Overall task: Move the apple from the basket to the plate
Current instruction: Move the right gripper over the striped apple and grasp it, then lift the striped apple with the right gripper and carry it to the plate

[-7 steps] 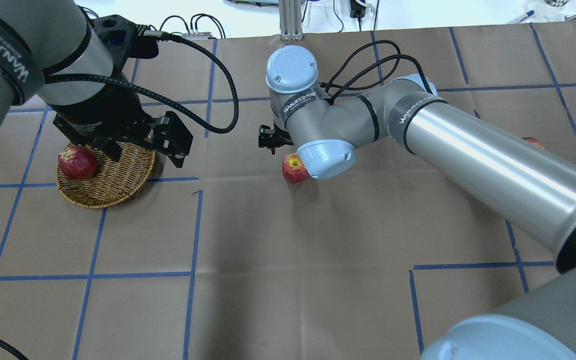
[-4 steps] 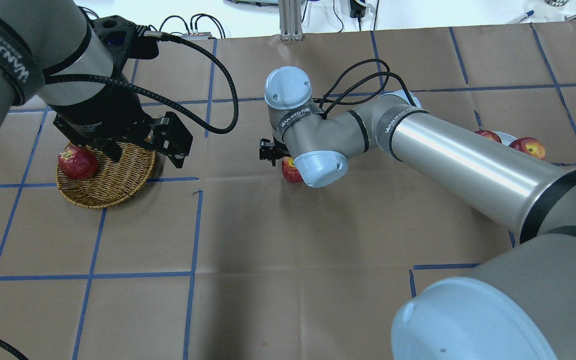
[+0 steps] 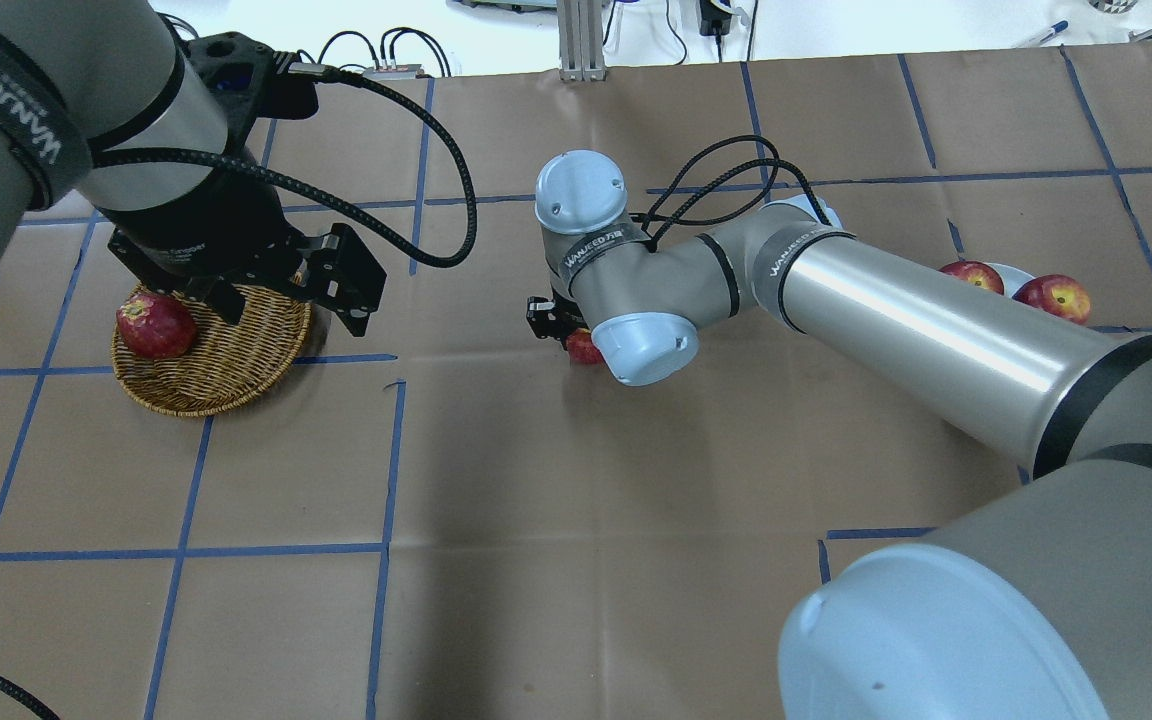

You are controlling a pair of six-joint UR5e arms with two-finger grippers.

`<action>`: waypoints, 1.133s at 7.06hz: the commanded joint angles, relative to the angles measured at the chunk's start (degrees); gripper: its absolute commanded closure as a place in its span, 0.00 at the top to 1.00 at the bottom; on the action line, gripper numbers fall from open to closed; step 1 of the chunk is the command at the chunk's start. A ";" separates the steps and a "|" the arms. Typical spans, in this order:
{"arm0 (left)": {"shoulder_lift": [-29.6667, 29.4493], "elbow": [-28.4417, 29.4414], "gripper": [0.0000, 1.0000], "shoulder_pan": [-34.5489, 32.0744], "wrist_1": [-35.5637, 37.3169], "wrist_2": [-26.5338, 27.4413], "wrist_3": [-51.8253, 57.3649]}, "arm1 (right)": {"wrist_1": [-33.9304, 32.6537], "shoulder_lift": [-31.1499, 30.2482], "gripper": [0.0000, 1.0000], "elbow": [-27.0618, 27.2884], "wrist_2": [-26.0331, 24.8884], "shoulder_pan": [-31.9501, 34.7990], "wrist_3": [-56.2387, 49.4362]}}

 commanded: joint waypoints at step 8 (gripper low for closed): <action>0.51 -1.49 0.99 -0.06 0.35 -0.33 0.00 | 22.38 -25.22 0.63 1.91 -0.65 -32.13 -36.31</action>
